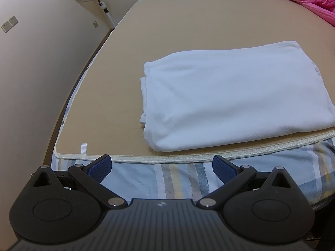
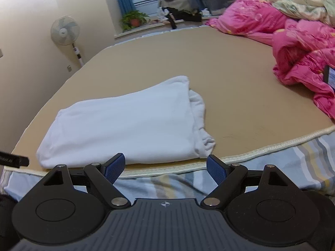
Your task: Fold small clothes
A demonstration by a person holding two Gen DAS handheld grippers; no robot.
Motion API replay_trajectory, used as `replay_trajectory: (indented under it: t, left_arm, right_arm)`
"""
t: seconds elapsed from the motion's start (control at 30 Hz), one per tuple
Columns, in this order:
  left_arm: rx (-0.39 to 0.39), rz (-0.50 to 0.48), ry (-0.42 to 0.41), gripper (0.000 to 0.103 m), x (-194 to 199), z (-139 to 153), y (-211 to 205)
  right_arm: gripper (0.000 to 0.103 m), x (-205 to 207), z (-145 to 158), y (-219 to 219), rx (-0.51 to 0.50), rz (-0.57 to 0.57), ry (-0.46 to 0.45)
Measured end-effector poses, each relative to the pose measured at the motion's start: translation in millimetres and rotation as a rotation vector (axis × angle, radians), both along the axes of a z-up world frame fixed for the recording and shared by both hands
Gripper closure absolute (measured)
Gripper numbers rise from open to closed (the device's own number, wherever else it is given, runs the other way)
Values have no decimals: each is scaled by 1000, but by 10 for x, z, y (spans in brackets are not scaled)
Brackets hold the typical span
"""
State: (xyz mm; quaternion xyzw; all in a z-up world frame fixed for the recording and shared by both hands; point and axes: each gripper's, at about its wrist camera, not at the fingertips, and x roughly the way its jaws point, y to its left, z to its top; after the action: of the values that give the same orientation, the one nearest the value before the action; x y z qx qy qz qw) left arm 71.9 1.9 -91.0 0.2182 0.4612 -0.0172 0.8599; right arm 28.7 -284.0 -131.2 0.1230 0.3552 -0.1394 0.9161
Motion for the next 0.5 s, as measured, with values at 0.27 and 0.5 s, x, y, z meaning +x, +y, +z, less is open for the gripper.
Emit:
replay_trajectory:
  t: [0.27, 0.5]
  left_arm:
    - [19, 38, -5, 0, 171, -73, -10]
    - [42, 139, 30, 0, 441, -269, 136]
  right_arm:
    - [14, 82, -223, -542, -1, -123, -20]
    - [13, 376, -570, -1035, 141, -184, -7]
